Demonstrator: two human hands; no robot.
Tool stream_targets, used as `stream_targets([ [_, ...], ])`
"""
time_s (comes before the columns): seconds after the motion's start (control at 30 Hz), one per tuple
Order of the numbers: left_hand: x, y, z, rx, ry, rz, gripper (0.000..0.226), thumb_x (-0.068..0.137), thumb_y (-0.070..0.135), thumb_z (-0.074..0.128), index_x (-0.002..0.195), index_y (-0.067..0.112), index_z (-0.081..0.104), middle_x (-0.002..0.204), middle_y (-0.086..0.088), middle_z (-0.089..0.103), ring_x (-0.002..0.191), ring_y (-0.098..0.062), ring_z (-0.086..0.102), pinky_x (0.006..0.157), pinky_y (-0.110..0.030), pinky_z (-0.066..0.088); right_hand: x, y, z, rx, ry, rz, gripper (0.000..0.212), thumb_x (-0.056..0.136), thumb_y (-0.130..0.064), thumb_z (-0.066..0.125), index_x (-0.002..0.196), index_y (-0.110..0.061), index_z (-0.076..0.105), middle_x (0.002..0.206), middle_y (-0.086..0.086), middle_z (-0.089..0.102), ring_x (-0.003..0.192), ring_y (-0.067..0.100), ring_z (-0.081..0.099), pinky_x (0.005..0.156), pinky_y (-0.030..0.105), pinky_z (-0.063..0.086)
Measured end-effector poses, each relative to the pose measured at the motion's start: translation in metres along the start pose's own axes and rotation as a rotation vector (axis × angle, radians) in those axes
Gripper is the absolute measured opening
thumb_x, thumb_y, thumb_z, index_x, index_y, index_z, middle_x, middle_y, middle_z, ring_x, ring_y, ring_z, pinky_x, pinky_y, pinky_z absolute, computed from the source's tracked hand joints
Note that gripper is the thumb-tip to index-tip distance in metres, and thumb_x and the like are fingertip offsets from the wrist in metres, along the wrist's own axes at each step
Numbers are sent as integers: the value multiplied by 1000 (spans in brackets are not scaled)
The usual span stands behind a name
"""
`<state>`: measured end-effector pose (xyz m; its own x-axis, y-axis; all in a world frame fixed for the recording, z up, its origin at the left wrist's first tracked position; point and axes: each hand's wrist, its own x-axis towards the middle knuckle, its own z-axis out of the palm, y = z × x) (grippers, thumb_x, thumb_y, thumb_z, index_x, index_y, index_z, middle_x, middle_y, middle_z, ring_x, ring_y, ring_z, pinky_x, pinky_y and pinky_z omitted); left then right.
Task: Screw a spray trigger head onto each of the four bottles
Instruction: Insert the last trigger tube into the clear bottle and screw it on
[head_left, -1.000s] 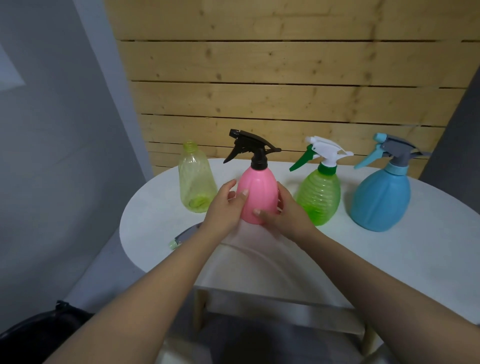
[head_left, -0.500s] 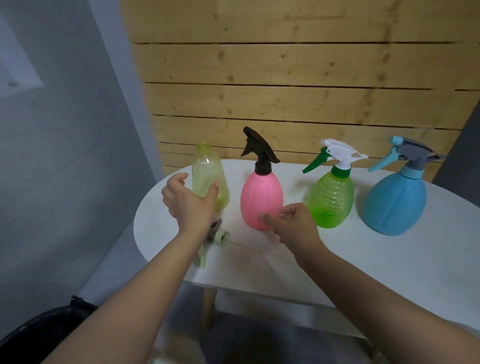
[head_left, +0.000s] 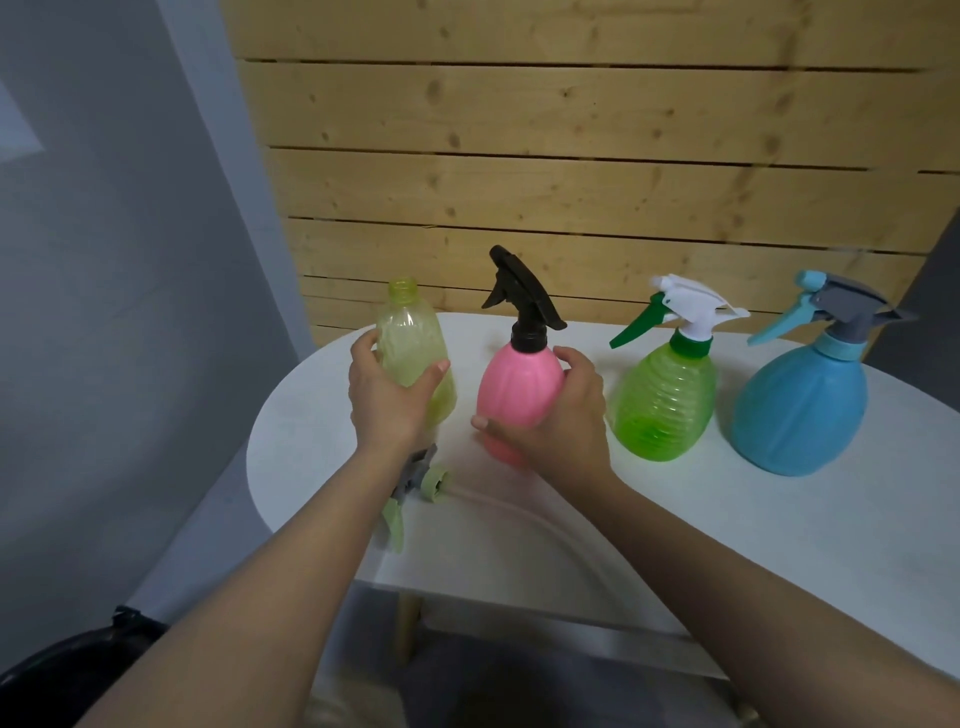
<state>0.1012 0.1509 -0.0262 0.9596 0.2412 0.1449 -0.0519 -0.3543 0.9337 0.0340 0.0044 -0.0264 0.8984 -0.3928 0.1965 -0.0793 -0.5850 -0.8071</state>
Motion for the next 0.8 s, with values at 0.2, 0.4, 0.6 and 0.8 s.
stream_targets([
  [0.2,-1,-3,-1,-2,-39,13,79,71,39,75,135,24,31,135,-5,47,123,-26,48,100,-49,43,19,12,-12,138,-183,40,100,56,-26,84,139,-29,28,135,4,42,120,29,46,90,49,51],
  [0.4,-4,-3,-3,3,-72,5,81,68,42,74,135,26,31,134,-4,47,122,-26,49,99,-50,44,32,18,-29,128,-319,55,107,70,-10,74,150,-31,7,149,6,18,132,30,33,102,46,42],
  [0.6,-6,-1,-4,10,-83,10,80,70,39,75,135,25,31,135,-4,47,121,-26,48,99,-49,44,24,14,-20,191,-230,64,115,61,-22,85,149,-27,11,148,5,22,131,29,35,97,43,44],
  [0.8,-9,1,-6,-12,-99,22,79,72,35,75,136,24,31,135,-6,46,121,-25,48,98,-41,45,22,15,-20,170,-209,58,113,65,-18,82,150,-21,8,151,7,21,136,29,31,107,45,37],
])
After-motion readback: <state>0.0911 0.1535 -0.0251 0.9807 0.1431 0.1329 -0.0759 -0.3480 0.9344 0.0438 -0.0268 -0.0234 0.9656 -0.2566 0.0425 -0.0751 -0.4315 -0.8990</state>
